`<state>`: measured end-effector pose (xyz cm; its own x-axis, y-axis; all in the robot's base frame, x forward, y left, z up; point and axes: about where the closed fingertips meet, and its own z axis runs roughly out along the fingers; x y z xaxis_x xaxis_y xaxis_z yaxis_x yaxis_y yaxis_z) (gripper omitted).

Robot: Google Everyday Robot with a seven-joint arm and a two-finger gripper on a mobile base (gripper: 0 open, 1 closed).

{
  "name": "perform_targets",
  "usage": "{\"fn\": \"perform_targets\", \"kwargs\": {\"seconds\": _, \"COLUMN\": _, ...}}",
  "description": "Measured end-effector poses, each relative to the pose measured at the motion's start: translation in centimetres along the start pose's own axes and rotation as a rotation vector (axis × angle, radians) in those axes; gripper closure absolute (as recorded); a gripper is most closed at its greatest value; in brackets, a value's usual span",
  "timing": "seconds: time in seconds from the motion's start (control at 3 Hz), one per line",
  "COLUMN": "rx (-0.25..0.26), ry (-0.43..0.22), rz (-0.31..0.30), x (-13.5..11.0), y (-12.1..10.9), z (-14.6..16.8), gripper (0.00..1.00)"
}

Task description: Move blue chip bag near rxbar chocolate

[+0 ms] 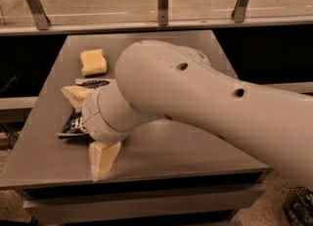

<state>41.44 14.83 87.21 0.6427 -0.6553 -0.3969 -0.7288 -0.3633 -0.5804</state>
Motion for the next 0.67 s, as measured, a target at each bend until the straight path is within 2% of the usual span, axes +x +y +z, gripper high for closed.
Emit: {"fn": "perform_targets", "kwargs": {"seconds": 0.67, "rx": -0.007, "ry": -0.003, "rz": -0.009, "x": 1.9, "y": -2.1, "z": 1.7, "gripper": 0.00}}
